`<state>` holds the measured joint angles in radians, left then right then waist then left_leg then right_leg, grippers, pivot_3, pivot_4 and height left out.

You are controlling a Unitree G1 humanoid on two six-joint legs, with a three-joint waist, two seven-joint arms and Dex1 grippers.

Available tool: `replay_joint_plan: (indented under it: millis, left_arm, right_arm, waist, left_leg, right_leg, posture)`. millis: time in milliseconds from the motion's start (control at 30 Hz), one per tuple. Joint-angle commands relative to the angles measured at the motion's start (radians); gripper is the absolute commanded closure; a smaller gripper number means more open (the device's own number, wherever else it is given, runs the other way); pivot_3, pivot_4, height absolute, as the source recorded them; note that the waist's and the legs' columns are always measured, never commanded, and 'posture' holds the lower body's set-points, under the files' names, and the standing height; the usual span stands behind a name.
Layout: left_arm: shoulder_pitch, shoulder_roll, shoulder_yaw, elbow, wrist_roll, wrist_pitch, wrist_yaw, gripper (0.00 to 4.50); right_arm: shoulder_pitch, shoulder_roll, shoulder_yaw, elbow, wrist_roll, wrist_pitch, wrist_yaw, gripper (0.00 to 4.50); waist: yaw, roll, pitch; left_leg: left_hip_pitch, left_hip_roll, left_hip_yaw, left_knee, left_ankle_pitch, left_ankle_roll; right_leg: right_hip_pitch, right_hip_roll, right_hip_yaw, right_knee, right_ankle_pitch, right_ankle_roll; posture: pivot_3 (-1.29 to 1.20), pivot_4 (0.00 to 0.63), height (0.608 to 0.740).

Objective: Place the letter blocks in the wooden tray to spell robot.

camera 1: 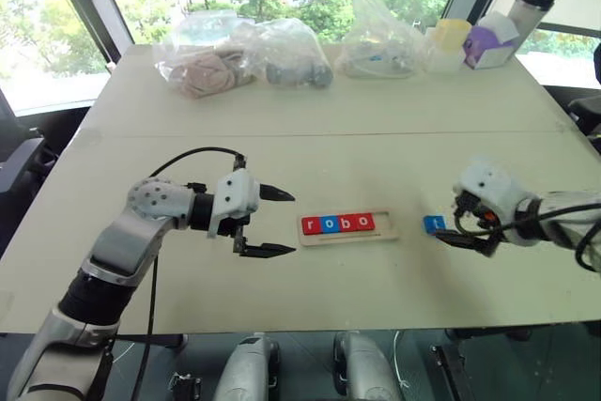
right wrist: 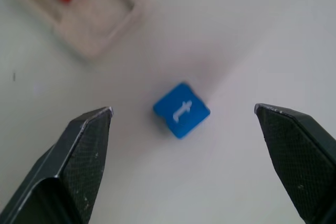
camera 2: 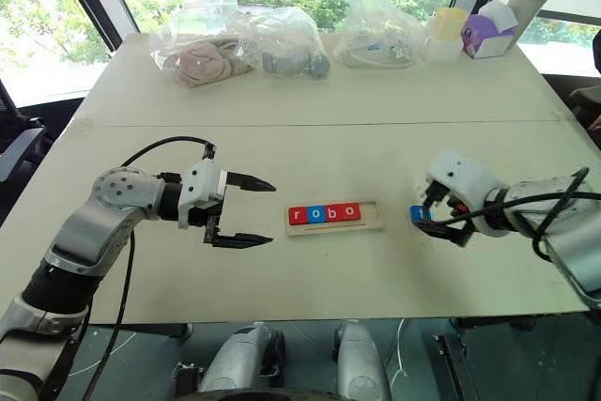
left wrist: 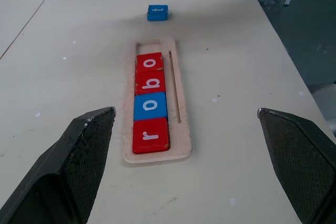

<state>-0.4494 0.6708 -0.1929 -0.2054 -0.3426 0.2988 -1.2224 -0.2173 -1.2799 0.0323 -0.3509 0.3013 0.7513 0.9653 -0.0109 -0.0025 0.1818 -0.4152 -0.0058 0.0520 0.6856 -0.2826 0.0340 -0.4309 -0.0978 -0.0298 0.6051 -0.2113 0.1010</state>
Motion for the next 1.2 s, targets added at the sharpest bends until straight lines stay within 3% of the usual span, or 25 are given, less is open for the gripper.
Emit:
replay_joint_plan:
  millis: [33,233,400,800,900,1067,1200]
  left_arm:
    - [-0.024,0.0,0.007,-0.013,-0.003,-0.008,-0.001,0.0]
    - [-0.008,0.011,0.018,-0.032,-0.004,0.001,0.006,0.0]
    - [-0.002,0.02,0.025,-0.043,-0.004,0.007,0.016,0.0]
    - [0.025,0.041,0.038,-0.083,-0.013,0.03,0.041,0.0]
    - [0.021,0.041,0.037,-0.082,-0.011,0.028,0.041,0.0]
    - [0.018,0.044,0.035,-0.077,-0.01,0.027,0.038,0.0]
    - [0.016,0.044,0.034,-0.077,-0.011,0.026,0.036,0.0]
  right_arm:
    - [-0.059,-0.012,0.069,0.156,-0.087,-0.283,0.167,0.04]
    - [-0.277,0.108,0.206,0.464,-0.228,-0.495,0.288,0.04]
    - [-0.371,0.18,0.259,0.637,-0.302,-0.593,0.355,0.04]
    - [-0.398,0.224,0.251,0.72,-0.348,-0.638,0.422,0.04]
    - [-0.399,0.238,0.25,0.72,-0.355,-0.636,0.419,0.82]
    - [-0.406,0.266,0.246,0.709,-0.36,-0.61,0.418,3.34]
    - [-0.407,0.267,0.237,0.688,-0.368,-0.605,0.41,3.38]
  waist:
    - [-0.005,0.0,0.0]
    - [-0.003,0.0,0.0]
    - [0.004,0.0,0.0]
    - [0.001,0.0,0.0]
    - [0.001,0.0,0.0]
    - [-0.002,0.0,0.0]
    - [-0.002,0.0,0.0]
  left_leg:
    - [0.0,0.0,0.0,0.0,0.0,0.0]
    - [0.001,0.001,0.001,0.0,0.0,0.0]
    - [0.0,0.0,0.001,0.0,0.0,0.0]
    - [0.001,0.0,0.001,0.0,0.001,-0.001]
    - [0.003,0.0,0.001,0.0,0.001,-0.001]
    - [0.005,0.0,0.001,0.0,0.001,-0.002]
    - [0.006,0.0,0.001,0.0,0.002,-0.003]
  right_leg:
    - [0.0,0.0,0.0,-0.001,0.0,0.0]
    - [0.0,0.0,0.0,-0.001,0.001,-0.001]
    - [0.0,0.0,0.0,-0.001,0.001,-0.001]
    - [0.001,-0.001,0.0,0.0,0.001,-0.001]
    - [0.002,-0.001,0.0,0.0,0.001,-0.001]
    - [0.004,-0.001,0.001,0.0,0.002,-0.002]
    - [0.004,-0.001,0.001,0.003,0.002,-0.002]
  posture:
    - [0.0,0.15,0.74]
    - [0.0,0.15,0.74]
    - [0.0,0.15,0.74]
    - [0.0,0.15,0.74]
    - [0.0,0.15,0.74]
    - [0.0,0.15,0.74]
    - [0.0,0.15,0.74]
